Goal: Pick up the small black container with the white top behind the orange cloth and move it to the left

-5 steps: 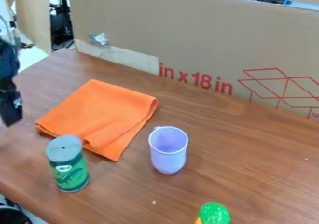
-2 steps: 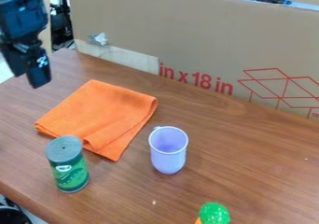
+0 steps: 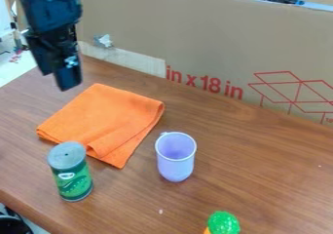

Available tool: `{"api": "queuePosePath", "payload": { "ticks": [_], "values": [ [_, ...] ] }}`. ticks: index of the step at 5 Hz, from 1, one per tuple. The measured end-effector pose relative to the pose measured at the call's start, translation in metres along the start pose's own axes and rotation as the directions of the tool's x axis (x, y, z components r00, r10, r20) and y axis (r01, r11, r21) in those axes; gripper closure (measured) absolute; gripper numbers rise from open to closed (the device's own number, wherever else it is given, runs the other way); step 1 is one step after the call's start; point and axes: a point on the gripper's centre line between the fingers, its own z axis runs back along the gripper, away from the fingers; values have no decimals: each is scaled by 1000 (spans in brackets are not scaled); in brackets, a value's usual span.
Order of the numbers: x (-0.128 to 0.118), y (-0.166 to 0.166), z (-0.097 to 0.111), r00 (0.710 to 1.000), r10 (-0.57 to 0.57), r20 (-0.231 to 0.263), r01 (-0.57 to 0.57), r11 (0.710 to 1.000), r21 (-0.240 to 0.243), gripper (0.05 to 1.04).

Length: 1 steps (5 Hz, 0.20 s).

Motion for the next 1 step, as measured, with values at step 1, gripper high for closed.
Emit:
{"api": "queuePosePath", "payload": {
  "ticks": [1],
  "values": [
    [7,-16,-3,1000,3,-19,-3,1000,3,83]
  ]
}}
